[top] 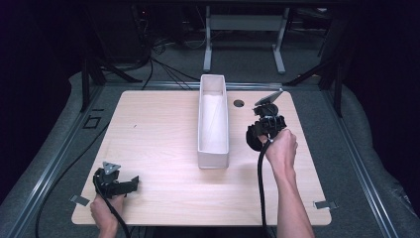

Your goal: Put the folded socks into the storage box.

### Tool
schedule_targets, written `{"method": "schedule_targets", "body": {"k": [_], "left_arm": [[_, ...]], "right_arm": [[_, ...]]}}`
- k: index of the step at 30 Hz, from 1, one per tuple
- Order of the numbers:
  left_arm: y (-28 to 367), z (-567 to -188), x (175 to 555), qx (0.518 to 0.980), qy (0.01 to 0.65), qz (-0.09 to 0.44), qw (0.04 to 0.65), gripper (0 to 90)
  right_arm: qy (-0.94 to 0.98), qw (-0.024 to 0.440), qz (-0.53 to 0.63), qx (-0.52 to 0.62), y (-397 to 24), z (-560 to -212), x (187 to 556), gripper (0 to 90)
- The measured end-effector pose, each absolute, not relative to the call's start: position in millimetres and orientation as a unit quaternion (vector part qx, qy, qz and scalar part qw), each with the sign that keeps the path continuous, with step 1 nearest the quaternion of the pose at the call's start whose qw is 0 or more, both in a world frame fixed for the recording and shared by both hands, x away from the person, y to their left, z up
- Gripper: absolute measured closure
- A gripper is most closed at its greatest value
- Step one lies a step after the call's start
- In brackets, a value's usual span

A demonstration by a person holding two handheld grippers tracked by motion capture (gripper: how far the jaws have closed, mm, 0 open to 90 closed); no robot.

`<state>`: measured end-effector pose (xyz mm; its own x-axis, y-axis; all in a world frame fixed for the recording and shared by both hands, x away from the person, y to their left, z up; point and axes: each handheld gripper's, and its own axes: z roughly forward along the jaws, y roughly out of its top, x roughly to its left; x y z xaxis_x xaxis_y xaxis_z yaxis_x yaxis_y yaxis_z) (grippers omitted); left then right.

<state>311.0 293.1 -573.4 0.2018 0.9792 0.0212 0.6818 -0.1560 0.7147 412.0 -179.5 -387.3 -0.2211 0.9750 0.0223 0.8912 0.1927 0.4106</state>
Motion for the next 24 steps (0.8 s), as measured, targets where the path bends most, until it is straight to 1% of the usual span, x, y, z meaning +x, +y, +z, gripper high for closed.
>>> {"method": "schedule_targets", "body": {"k": [1,2,3,4,5,6,8,10,11,12,13,15,16,18,20,22,23,24], "left_arm": [[293,-573,311,0.717,0.579,0.253,0.295,0.6],[293,-573,311,0.717,0.579,0.254,0.294,0.6],[293,-573,311,0.717,0.579,0.254,0.294,0.7],[293,-573,311,0.717,0.579,0.254,0.294,0.9],[293,-573,311,0.717,0.579,0.254,0.295,0.9],[293,-573,311,0.717,0.579,0.253,0.295,0.9],[293,-573,311,0.717,0.579,0.254,0.295,1.0],[293,-573,311,0.717,0.579,0.254,0.295,0.9],[293,-573,311,0.717,0.579,0.254,0.295,1.0],[293,-573,311,0.717,0.579,0.254,0.295,1.0],[293,-573,311,0.717,0.579,0.254,0.295,0.9],[293,-573,311,0.717,0.579,0.253,0.295,1.0],[293,-573,311,0.717,0.579,0.253,0.295,1.0],[293,-573,311,0.717,0.579,0.253,0.295,1.0],[293,-573,311,0.717,0.578,0.253,0.295,1.0],[293,-573,311,0.717,0.579,0.253,0.295,1.0],[293,-573,311,0.717,0.579,0.253,0.295,1.0],[293,-573,311,0.717,0.579,0.253,0.295,1.0]], "right_arm": [[0.762,0.123,0.171,0.612,-180,-387,412,72.6],[0.761,0.133,0.167,0.613,-177,-386,412,72.6],[0.762,0.129,0.173,0.611,-176,-384,413,72.6],[0.766,0.111,0.176,0.608,-175,-380,413,72.6],[0.766,0.112,0.177,0.607,-173,-378,413,72.6],[0.764,0.128,0.175,0.608,-171,-378,414,72.6],[0.764,0.139,0.169,0.607,-165,-374,414,72.6],[0.77,0.121,0.178,0.6,-161,-367,414,72.6],[0.77,0.121,0.178,0.6,-161,-367,414,72.6],[0.766,0.145,0.169,0.603,-157,-367,414,72.6],[0.769,0.135,0.175,0.6,-156,-364,415,72.6],[0.77,0.135,0.178,0.598,-153,-361,415,72.6],[0.767,0.148,0.171,0.6,-150,-359,415,72.6],[0.775,0.12,0.184,0.592,-148,-355,416,72.6],[0.77,0.153,0.173,0.595,-141,-354,416,72.6],[0.775,0.142,0.176,0.59,-137,-351,417,72.6],[0.781,0.121,0.185,0.584,-137,-349,417,72.6],[0.782,0.123,0.184,0.583,-134,-348,418,72.7]]}}
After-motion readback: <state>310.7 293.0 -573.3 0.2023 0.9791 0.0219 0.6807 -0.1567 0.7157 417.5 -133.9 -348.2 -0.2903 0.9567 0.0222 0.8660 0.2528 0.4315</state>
